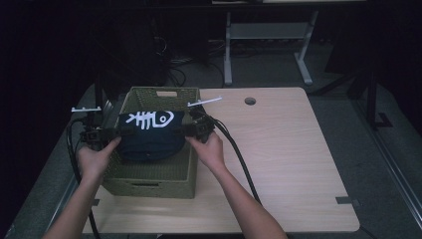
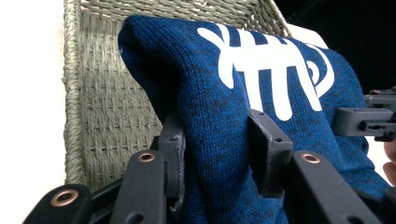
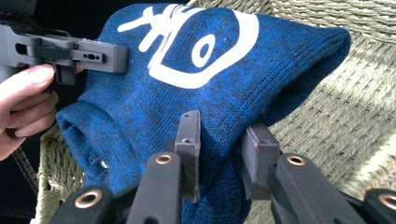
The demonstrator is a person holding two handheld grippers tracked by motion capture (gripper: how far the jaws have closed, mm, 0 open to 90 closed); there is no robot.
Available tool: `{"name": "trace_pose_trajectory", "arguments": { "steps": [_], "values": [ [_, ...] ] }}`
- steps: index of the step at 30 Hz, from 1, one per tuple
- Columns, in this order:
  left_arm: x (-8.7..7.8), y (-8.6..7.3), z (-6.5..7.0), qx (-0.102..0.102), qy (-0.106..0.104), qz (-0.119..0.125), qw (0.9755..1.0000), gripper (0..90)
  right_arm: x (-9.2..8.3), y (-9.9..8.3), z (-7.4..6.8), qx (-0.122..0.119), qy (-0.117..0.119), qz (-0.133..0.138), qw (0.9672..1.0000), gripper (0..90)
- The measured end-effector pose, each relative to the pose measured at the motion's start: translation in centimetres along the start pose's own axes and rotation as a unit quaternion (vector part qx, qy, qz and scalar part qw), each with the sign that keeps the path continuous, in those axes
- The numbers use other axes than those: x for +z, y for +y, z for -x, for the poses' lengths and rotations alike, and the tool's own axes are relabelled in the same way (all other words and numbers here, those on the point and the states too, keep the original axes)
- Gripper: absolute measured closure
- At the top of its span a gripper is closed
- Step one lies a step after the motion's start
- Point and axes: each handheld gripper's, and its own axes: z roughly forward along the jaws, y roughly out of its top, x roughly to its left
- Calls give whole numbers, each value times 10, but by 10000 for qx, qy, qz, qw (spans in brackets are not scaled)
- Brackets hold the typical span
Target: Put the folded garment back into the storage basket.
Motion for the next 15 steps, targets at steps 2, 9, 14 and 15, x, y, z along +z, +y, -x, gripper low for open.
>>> {"name": "trace_pose_trajectory", "arguments": {
  "steps": [2,9,14,15],
  "values": [
    [2,0,1,7,33,-36,10000,612,0,-1,1,-32,-40,-10,10000,705],
    [6,1,-1,-74,37,-36,10000,600,0,-3,0,-89,-122,-46,9999,700],
    [8,-1,-3,-104,62,-51,9999,598,1,-4,0,-168,-219,-63,9996,695],
    [8,-1,-2,-94,91,-56,9999,600,1,-5,0,-175,-221,-78,9996,693]
  ]
}}
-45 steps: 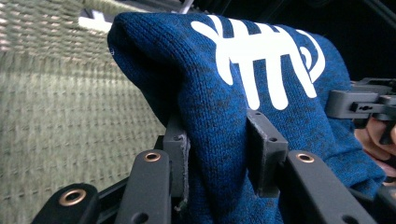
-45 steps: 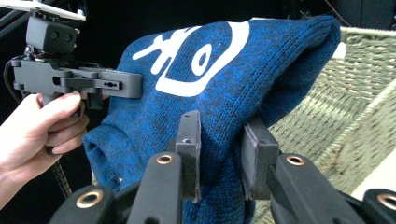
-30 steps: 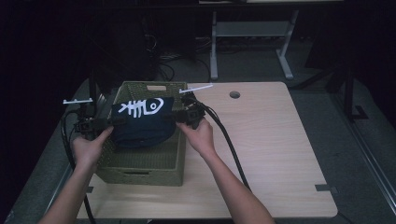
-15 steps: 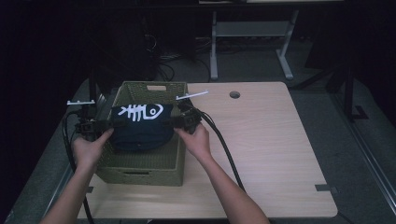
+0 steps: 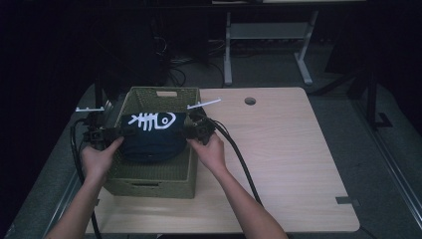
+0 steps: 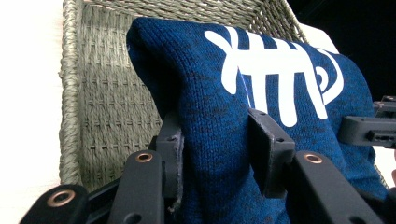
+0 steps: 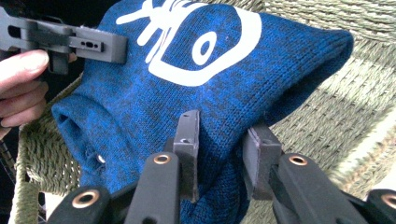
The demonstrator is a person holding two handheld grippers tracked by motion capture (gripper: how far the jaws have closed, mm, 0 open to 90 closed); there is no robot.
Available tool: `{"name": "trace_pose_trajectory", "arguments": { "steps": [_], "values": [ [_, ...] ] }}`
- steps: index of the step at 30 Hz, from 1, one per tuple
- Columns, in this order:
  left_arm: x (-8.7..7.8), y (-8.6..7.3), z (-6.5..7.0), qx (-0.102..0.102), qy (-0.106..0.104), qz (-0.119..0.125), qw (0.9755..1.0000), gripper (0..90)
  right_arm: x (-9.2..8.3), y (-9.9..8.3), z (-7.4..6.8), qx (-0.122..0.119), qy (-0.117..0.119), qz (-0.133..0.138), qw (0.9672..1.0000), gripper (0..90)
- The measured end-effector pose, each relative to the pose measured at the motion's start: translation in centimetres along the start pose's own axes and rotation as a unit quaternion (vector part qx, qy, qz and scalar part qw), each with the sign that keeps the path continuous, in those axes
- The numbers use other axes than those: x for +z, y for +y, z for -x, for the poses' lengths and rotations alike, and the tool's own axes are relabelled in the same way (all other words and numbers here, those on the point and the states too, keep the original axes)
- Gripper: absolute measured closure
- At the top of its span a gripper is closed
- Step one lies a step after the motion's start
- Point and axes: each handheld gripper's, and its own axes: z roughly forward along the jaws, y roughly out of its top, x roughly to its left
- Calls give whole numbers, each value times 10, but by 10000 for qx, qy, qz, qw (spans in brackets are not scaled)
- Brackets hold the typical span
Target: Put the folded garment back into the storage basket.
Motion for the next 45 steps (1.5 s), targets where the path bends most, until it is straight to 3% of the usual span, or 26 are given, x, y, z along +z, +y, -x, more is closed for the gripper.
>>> {"name": "trace_pose_trajectory", "arguments": {
  "steps": [8,24,27,29,31,34,45],
  "values": [
    [3,0,2,96,67,-93,9999,613,1,-4,0,-34,-52,-31,10000,683],
    [4,1,0,72,22,-107,9999,600,-7,-6,-4,-207,-73,-66,9997,673],
    [-1,7,0,107,403,45,9991,476,-9,-3,-4,-226,-225,10,9995,544],
    [-6,10,-1,28,427,192,9989,470,-14,-1,-4,-211,-245,152,9994,505],
    [-8,12,0,8,377,295,9989,463,-20,1,-2,-171,-259,245,9992,481],
    [-6,12,1,48,353,254,9990,472,-24,4,3,-139,-208,244,9994,480],
    [-5,9,16,172,44,336,9993,461,-27,5,8,-132,210,286,9993,433]
  ]
}}
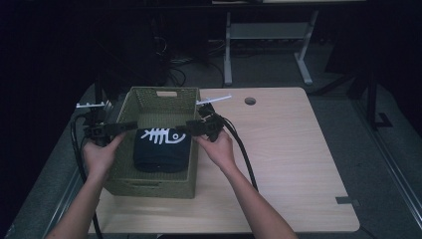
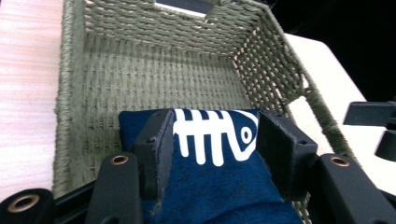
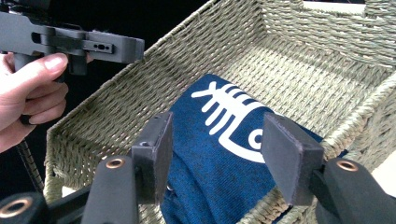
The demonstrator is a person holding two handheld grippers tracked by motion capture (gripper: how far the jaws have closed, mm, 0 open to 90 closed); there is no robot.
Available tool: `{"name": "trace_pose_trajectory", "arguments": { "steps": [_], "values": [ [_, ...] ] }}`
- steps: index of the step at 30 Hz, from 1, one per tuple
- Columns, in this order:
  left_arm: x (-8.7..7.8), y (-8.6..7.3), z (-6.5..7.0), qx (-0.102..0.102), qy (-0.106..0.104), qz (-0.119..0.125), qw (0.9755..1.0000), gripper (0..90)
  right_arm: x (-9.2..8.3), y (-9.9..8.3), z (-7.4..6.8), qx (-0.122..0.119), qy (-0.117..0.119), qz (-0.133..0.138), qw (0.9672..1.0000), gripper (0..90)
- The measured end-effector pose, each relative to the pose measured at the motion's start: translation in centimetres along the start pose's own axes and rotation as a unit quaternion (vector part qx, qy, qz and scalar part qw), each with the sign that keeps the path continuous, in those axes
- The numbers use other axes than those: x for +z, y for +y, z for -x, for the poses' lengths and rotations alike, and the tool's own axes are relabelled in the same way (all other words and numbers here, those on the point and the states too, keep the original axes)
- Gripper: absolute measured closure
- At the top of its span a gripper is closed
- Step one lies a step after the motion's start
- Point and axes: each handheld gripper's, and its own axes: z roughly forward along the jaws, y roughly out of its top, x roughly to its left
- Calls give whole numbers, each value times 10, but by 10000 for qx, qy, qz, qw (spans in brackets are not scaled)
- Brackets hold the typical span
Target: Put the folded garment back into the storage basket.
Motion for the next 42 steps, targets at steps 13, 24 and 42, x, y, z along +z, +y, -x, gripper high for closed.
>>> {"name": "trace_pose_trajectory", "arguments": {
  "steps": [13,24,42],
  "values": [
    [-5,0,15,116,-508,254,9983,386,-15,3,1,-34,122,113,9999,346],
    [1,-1,36,259,-980,350,9942,316,-35,2,5,-168,-101,243,9995,297],
    [9,-2,69,437,-1386,386,9886,251,-75,-11,28,-251,-539,319,9977,268]
  ]
}}
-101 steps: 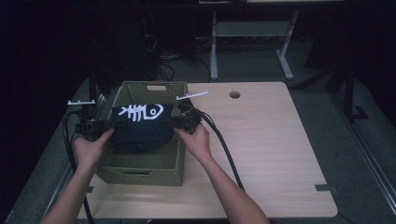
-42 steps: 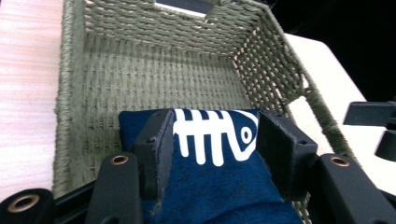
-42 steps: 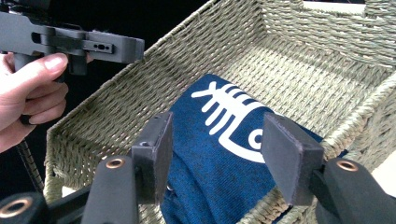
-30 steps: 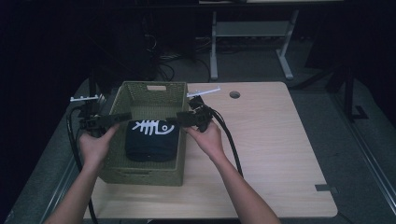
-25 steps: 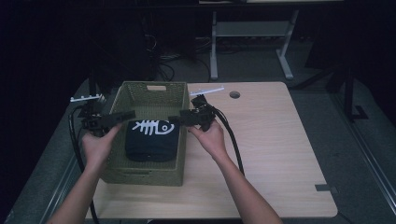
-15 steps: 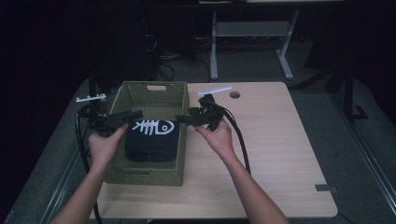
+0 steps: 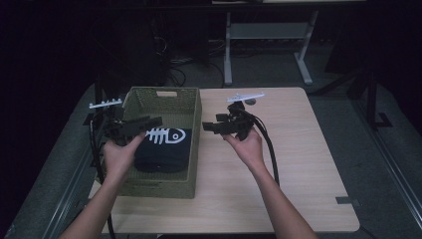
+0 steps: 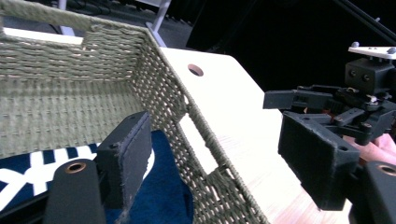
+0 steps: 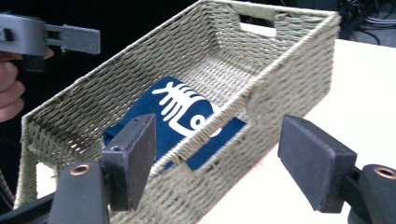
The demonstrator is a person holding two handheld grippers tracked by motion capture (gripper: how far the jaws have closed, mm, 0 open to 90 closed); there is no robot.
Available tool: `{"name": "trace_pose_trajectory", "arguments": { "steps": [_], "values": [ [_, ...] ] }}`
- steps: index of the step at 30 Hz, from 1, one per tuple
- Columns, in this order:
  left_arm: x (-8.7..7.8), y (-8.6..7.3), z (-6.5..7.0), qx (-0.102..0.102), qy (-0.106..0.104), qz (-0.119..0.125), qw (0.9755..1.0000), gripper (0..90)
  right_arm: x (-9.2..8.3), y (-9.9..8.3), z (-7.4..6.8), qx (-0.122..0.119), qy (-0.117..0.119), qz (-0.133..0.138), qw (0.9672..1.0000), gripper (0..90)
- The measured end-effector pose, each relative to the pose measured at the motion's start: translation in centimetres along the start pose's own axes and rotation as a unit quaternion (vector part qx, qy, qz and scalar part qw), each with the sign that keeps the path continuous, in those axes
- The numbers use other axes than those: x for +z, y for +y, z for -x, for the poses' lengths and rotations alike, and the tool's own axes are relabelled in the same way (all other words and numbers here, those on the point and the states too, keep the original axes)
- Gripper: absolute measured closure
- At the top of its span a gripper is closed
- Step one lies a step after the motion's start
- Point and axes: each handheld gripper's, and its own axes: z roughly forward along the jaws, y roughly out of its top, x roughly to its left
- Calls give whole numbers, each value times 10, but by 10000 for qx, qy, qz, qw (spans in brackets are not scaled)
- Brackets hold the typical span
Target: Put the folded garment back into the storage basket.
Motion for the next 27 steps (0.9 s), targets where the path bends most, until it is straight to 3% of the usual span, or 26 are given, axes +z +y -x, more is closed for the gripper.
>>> {"name": "trace_pose_trajectory", "arguments": {
  "steps": [13,17,27],
  "values": [
    [19,6,27,243,-14,-76,9997,202,-23,-14,21,94,-360,-59,9993,218],
    [25,7,35,303,-22,-59,9995,200,-32,-16,28,201,-411,-76,9989,187],
    [40,10,53,422,-104,-78,9990,187,-50,-19,38,163,-522,-111,9984,159]
  ]
}}
